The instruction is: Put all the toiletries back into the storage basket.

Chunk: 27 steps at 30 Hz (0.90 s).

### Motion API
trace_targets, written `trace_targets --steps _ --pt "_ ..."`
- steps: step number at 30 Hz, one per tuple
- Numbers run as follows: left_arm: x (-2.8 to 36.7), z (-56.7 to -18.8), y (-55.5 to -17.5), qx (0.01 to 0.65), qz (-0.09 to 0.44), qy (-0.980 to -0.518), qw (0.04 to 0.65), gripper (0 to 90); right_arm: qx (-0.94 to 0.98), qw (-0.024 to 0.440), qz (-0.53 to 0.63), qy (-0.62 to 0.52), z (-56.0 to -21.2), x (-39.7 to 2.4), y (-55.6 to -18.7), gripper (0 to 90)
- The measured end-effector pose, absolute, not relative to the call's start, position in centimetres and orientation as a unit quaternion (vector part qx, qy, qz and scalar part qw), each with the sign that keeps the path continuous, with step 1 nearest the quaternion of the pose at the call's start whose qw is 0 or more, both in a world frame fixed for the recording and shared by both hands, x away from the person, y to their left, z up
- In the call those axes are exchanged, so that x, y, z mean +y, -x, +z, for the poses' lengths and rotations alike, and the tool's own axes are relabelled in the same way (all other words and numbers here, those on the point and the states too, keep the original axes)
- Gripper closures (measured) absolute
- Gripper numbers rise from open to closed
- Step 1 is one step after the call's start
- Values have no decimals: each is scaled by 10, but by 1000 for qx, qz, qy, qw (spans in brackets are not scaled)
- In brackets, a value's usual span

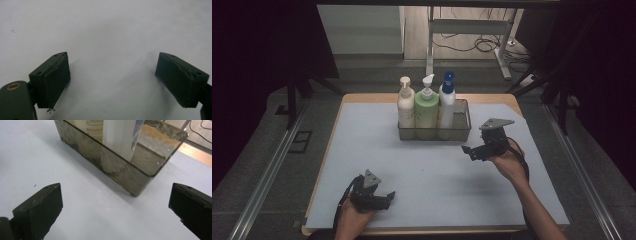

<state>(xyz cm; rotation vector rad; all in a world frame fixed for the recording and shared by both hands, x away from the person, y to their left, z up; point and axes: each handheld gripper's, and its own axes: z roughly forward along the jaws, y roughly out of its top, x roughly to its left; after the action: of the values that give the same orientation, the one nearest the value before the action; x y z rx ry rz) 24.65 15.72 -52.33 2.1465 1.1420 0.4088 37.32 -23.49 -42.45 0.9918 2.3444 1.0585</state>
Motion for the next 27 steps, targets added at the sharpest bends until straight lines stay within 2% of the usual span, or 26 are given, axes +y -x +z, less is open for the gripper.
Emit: trace_targets --steps 11,27 --pt "157 -523 -246 437 156 -821 331 121 842 185 366 -351 -429 -249 -345 4" --pt "157 -523 -246 438 157 -821 332 121 849 202 346 -345 -465 -263 -304 0"
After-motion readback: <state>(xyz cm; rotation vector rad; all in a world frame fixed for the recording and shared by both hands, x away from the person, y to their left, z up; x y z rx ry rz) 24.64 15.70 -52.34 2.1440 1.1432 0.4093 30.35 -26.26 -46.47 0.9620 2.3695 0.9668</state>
